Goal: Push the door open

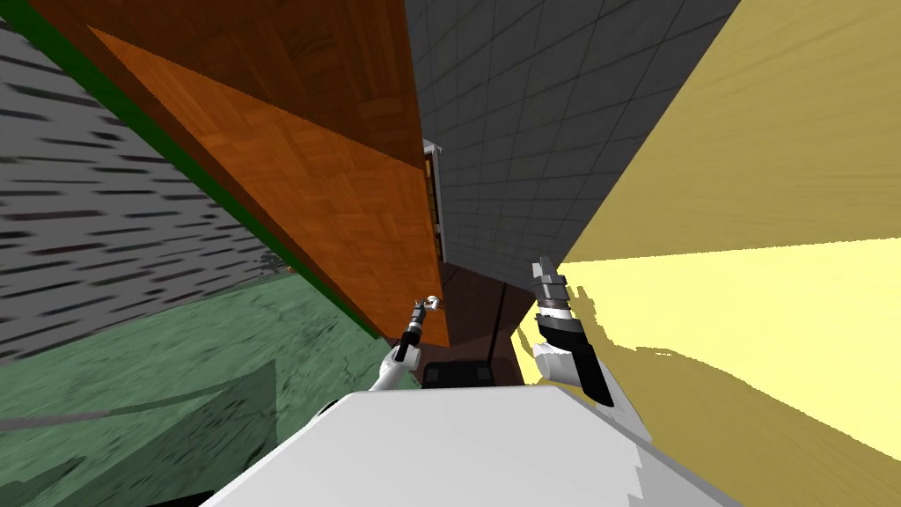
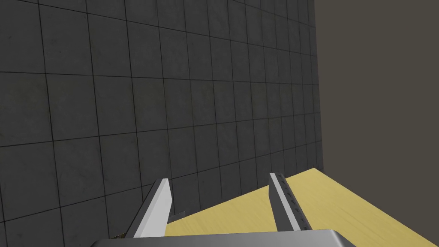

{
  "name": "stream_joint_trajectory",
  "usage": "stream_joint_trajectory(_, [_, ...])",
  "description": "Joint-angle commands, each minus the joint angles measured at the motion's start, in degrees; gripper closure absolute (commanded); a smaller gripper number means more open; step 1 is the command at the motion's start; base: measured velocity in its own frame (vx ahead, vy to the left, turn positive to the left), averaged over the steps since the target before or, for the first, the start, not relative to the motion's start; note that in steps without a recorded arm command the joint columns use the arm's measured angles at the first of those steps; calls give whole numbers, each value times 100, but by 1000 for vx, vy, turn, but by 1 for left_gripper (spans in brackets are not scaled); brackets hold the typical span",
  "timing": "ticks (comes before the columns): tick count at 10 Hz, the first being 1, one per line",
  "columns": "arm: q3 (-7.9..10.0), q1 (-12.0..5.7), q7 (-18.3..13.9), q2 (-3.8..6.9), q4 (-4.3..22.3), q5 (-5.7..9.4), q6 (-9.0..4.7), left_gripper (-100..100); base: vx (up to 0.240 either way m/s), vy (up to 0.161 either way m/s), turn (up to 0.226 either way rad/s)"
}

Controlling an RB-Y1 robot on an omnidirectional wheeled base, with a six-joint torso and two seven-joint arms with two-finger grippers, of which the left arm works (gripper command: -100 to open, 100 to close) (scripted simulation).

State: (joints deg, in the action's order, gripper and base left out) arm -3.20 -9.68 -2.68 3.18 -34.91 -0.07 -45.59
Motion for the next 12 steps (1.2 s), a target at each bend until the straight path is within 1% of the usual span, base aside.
stream_joint_trajectory(1, [73,14,43,-62,-88,34,20,100,123,-132,69])
stream_joint_trajectory(4, [194,8,98,-131,-72,91,25,100,136,-88,42])
stream_joint_trajectory(5, [209,52,79,-49,-108,95,42,100,55,-36,45])
stream_joint_trajectory(6, [303,48,130,27,-114,142,34,100,129,-25,67])
stream_joint_trajectory(9, [434,47,222,96,-117,208,32,100,203,-61,64])
stream_joint_trajectory(12, [583,46,326,138,-121,283,28,100,199,-38,52])
